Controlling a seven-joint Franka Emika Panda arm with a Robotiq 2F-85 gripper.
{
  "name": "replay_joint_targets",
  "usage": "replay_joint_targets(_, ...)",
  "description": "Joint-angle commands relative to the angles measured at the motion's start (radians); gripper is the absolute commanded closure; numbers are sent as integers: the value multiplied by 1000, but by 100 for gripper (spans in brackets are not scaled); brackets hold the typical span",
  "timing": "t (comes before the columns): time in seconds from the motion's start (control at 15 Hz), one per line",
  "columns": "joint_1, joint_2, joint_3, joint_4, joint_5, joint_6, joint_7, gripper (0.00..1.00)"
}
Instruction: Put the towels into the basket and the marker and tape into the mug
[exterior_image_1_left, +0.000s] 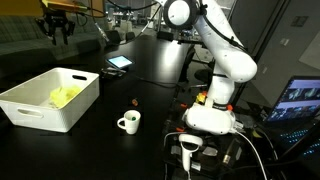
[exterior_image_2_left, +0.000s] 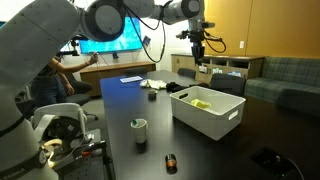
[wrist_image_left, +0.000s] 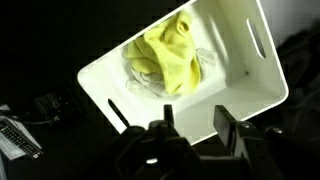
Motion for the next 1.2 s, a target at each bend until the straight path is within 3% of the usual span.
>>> replay_joint_targets(0.0,-15,56,7,100,13,-60,-34,20)
replay_joint_targets(0.2,-40,29,8,40,14,-74,-60,1)
replay_joint_targets(0.53,-105,-54,12,-124,26,-60,-84,0)
replay_joint_targets(1.13,-225,-267,30,-558,116,88,-83,0)
